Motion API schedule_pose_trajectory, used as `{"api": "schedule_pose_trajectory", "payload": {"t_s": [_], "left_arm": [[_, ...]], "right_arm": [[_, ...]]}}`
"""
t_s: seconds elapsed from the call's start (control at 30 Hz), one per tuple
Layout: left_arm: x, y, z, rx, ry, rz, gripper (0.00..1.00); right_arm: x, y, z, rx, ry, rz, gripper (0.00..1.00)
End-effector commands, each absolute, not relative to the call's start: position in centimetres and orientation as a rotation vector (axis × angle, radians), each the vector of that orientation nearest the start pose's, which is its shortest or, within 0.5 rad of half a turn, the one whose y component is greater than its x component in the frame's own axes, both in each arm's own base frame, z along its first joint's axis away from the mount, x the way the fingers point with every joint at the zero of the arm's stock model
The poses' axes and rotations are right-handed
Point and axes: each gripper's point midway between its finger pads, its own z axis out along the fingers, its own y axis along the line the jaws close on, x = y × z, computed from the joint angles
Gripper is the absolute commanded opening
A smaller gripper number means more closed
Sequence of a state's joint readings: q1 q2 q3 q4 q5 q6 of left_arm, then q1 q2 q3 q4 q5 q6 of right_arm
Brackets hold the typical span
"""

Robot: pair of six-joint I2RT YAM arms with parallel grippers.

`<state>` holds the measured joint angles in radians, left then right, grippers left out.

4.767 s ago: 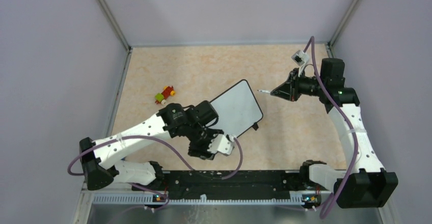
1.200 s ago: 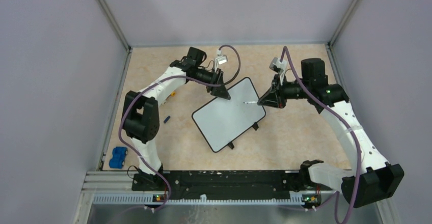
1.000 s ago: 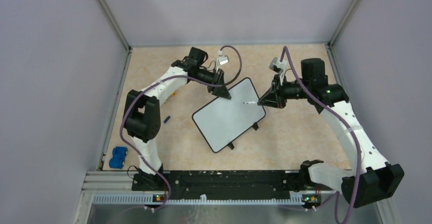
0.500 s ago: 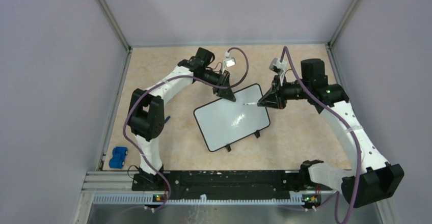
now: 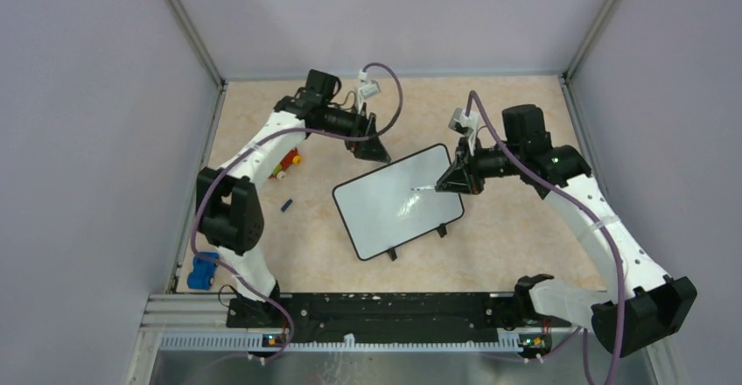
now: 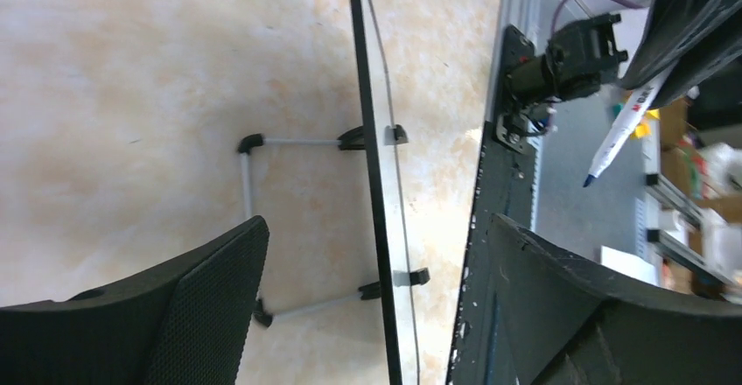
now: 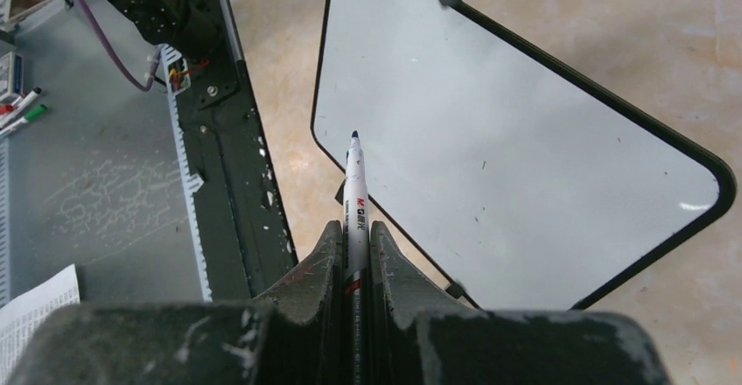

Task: Write a sentence on the whiteboard
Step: Move the whiteboard to the center of the board, then hold the whiteboard at the center of the board.

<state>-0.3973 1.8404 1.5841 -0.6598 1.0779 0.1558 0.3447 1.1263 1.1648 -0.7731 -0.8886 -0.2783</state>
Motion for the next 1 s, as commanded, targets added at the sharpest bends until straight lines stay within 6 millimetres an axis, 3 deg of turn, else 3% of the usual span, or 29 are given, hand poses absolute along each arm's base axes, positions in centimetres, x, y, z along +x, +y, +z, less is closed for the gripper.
{"api": "schedule_pose_trajectory", "payload": {"t_s": [0.0, 0.1, 0.27, 0.53, 0.63, 0.77, 0.97], "left_arm": [[32.7, -25.5, 26.3, 0.97, 1.917, -1.244, 0.99], [33.2, -22.4, 27.1, 0.867, 1.92, -1.181, 0.99], [34.6, -17.7, 26.5, 0.581, 2.054, -0.924, 0.99], [31.9, -14.4, 25.2, 0.558, 2.02, -0.727, 0.99], [31.2, -14.2, 25.0, 0.627, 2.054, -0.731, 0.99], [28.9, -16.1, 24.1, 0.731, 2.054, -0.935, 0.99], [29.3, -16.6, 23.1, 0.742, 2.079, -1.03, 0.99]], "right_arm": [[20.2, 21.9, 26.3, -1.143, 1.869, 0.991, 0.0], [20.5, 22.8, 25.9, -1.171, 1.881, 0.979, 0.0], [21.0, 25.2, 25.5, -1.221, 1.876, 0.96, 0.0], [20.3, 30.0, 25.7, -1.34, 1.796, 0.902, 0.0], [20.1, 31.4, 26.0, -1.353, 1.771, 0.887, 0.0], [20.3, 33.2, 25.7, -1.361, 1.754, 0.852, 0.0], [19.1, 35.3, 25.6, -1.42, 1.689, 0.816, 0.0]]}}
